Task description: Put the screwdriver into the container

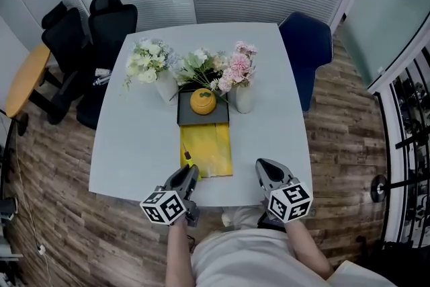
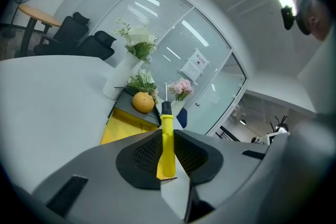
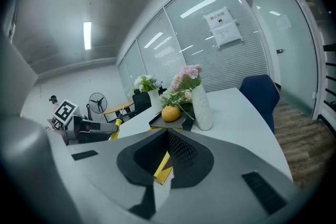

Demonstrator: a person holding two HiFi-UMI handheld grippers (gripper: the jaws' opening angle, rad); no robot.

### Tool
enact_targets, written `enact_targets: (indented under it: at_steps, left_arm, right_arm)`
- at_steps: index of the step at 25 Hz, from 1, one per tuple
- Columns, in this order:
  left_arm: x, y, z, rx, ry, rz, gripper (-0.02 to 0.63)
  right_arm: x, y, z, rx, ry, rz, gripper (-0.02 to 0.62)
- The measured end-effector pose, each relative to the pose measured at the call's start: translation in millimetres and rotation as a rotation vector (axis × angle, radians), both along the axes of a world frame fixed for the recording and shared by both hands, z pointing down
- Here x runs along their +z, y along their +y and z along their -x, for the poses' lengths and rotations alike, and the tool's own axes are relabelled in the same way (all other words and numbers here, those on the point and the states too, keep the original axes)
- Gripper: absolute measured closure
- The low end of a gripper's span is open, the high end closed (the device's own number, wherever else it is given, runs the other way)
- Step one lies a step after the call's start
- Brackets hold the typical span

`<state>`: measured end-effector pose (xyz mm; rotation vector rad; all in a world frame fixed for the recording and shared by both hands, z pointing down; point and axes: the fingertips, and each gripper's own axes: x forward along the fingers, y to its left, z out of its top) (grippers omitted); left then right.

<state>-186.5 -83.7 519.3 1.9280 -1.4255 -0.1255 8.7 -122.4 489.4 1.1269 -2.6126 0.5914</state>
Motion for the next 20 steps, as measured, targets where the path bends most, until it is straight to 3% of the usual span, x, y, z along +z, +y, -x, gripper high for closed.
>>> enact_targets:
  at_steps: [20]
  left_arm:
    - [20.2, -28.7, 8.3, -0.018, -0.012, 0.058, 0.54]
  right_arm:
    - [21.4, -40.4, 13.5, -0.036, -0.005, 0.04, 0.58]
